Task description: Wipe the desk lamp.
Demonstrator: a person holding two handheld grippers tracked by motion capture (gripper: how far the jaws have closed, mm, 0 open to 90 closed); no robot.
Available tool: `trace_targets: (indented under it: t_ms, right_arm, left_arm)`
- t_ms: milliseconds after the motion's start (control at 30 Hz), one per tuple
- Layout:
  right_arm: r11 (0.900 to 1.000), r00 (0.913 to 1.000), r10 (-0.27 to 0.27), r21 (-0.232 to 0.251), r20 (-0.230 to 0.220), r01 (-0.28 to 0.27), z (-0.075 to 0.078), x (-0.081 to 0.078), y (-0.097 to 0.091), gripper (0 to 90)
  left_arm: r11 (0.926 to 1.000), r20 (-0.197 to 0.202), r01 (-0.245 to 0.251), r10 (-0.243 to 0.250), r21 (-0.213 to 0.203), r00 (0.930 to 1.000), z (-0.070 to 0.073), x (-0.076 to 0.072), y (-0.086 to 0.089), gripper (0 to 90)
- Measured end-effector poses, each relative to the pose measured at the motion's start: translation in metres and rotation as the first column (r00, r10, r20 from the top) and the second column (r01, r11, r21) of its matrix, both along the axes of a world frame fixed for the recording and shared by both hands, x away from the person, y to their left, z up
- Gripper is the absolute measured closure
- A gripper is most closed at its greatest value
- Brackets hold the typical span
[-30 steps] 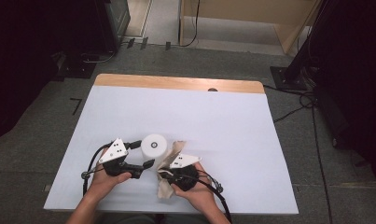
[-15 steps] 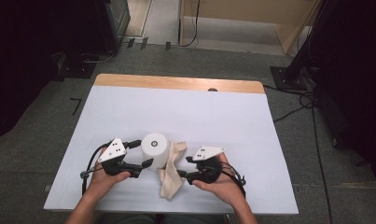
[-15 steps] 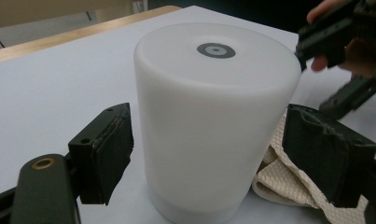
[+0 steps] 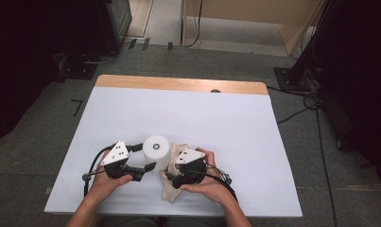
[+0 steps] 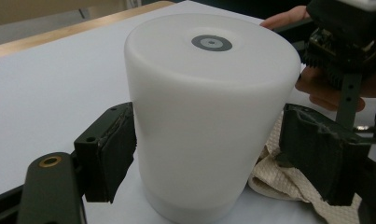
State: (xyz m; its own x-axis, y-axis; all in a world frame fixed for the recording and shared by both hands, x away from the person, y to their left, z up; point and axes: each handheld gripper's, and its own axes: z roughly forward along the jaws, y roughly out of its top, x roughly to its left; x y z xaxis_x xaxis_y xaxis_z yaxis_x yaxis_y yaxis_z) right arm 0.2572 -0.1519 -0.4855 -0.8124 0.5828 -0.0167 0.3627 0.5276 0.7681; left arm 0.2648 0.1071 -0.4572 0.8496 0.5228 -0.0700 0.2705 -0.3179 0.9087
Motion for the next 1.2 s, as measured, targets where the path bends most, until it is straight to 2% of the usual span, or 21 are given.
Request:
trace_targets:
  t_ms: [33,100,133,167,233,300,433,567,667,700,733,900,1033,1200]
  right_arm:
    - [0.9999,1.0000,0.007,-0.010,0.006,-0.007,-0.001,-0.001,0.001,15.3]
    - [0.9987,0.9995,0.032,-0.038,-0.001,-0.032,-0.004,-0.002,0.002,27.0]
    - [0.9974,0.9987,0.044,-0.056,-0.026,-0.045,-0.006,-0.002,0.002,33.8]
    - [0.9970,0.9982,0.043,-0.063,-0.042,-0.045,-0.007,-0.002,0.002,36.9]
    - [0.9980,0.9954,0.045,-0.040,-0.085,-0.048,-0.007,0.000,0.000,43.5]
    - [0.9982,0.9930,0.047,-0.033,-0.108,-0.051,-0.006,0.000,-0.001,50.8]
    - [0.9984,0.9892,0.056,-0.004,-0.136,-0.057,-0.006,-0.004,-0.010,76.2]
    - [0.9974,0.9852,0.072,0.005,-0.155,-0.072,-0.003,-0.009,-0.010,80.3]
    - [0.9877,0.9738,0.152,0.060,-0.169,-0.144,0.000,-0.015,-0.004,80.4]
    - [0.9840,0.9700,0.174,0.067,-0.170,-0.165,0.001,-0.018,0.001,80.4]
    - [0.9820,0.9698,0.186,0.063,-0.158,-0.178,0.001,-0.020,0.006,80.3]
    - [0.9853,0.9796,0.168,0.049,-0.110,-0.164,0.000,-0.023,0.022,80.1]
    - [0.9858,0.9853,0.158,0.067,-0.064,-0.154,0.008,-0.023,0.019,79.9]
    - [0.9854,0.9901,0.140,0.097,0.004,-0.140,0.025,-0.025,0.012,79.6]
  left_arm:
    - [1.0000,0.000,0.002,-0.002,0.000,1.0000,0.000,0.000,0.000,19.4]
    - [1.0000,-0.002,0.001,-0.001,-0.001,1.0000,0.000,0.000,0.000,19.5]
    - [1.0000,-0.004,0.001,-0.001,-0.001,1.0000,-0.001,0.000,0.000,19.4]
    - [1.0000,-0.004,0.002,-0.002,0.001,1.0000,-0.001,0.000,0.000,19.3]
    - [1.0000,-0.005,0.002,-0.002,0.002,1.0000,-0.001,0.001,0.000,19.0]
    - [1.0000,-0.008,0.002,-0.002,0.002,1.0000,-0.002,0.001,0.000,19.0]
    - [0.9999,-0.008,0.006,-0.006,0.010,1.0000,-0.002,0.000,0.000,19.9]
    - [0.9999,-0.015,0.006,-0.005,0.008,0.9999,-0.004,0.001,0.000,19.7]
    - [0.9999,-0.018,0.006,-0.006,0.008,0.9998,-0.004,0.001,0.000,19.7]
    - [1.0000,-0.018,0.007,-0.007,0.007,0.9998,-0.005,0.000,0.000,19.8]
    - [0.9999,-0.018,0.011,-0.011,0.006,0.9998,-0.005,0.000,-0.001,20.1]
    - [0.9998,-0.017,0.012,-0.012,0.014,0.9998,-0.006,0.000,-0.002,21.5]
    - [0.9998,-0.022,0.012,-0.012,0.014,0.9997,-0.007,0.000,-0.001,21.3]
    - [0.9997,-0.016,0.020,-0.021,-0.013,0.9997,-0.005,0.001,0.001,20.4]
